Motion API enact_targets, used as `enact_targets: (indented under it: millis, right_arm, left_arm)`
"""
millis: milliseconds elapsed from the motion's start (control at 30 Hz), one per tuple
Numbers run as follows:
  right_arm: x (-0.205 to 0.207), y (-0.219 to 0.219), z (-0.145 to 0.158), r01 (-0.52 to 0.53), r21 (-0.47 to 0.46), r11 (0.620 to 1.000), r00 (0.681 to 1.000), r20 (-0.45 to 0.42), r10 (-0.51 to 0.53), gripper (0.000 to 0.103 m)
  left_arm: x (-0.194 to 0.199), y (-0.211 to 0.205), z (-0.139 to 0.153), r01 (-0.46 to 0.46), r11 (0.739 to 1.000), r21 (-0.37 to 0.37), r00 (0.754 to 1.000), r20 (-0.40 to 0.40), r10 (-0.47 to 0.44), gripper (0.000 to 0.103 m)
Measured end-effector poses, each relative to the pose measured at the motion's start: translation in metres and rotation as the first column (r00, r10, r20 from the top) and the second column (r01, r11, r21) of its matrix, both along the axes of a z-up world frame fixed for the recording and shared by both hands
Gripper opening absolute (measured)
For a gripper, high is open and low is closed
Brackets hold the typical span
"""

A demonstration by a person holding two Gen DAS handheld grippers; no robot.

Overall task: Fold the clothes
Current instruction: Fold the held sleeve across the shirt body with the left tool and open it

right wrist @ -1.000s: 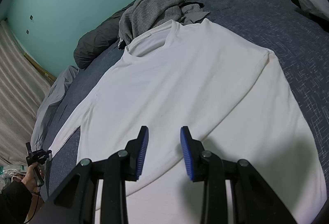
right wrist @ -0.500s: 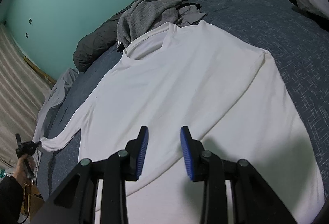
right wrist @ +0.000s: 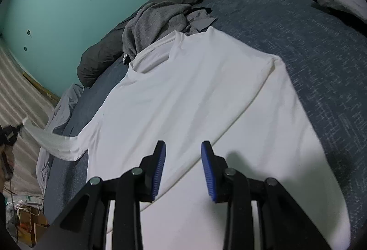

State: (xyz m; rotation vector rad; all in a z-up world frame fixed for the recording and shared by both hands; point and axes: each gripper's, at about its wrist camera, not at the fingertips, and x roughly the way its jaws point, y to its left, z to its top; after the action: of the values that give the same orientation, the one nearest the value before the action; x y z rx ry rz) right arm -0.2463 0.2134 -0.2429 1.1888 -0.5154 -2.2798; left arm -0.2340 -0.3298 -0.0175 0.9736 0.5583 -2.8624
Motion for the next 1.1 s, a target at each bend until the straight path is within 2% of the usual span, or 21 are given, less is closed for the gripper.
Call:
enact_targets:
  millis: [133,267,433,600,867,1100]
  right_arm:
    - [0.006,0.009,0.004,0.009,-0.005,1.0,1.0,0.004,-0.009,0.032]
    - [0.017,0.017,0.009,0.006,0.004,1.0,1.0,-0.001,-0.006,0.032]
    - [0.032,0.034,0.014,0.012,0.001,1.0,1.0,-0.002,-0.012,0.032]
    - [0.042,0.052,0.019,0.031,-0.011,0.999,1.0,-0.002,-0.031,0.032]
    - [0.044,0.073,0.019,0.064,-0.048,0.997,0.998,0.028,-0.063,0.032]
    - [0.04,0.076,0.01,0.065,-0.055,0.996,0.996,0.059,-0.061,0.032]
  left_arm:
    - [-0.014,0.067,0.024,0.115,0.993,0.005,0.993,-0.018,-0.115,0.004]
    - [-0.027,0.141,0.035,0.238,0.971,0.013,0.971,-0.024,-0.238,0.004]
    - [-0.025,0.229,0.024,0.372,0.928,0.02,0.928,-0.013,-0.372,0.004]
    - [-0.021,0.315,0.009,0.496,0.868,0.03,0.868,0.002,-0.496,0.004]
    - [-0.004,0.394,-0.09,0.576,0.816,0.047,0.804,0.146,-0.576,0.004]
    - [0.011,0.459,-0.18,0.634,0.77,0.07,0.73,0.273,-0.626,0.005]
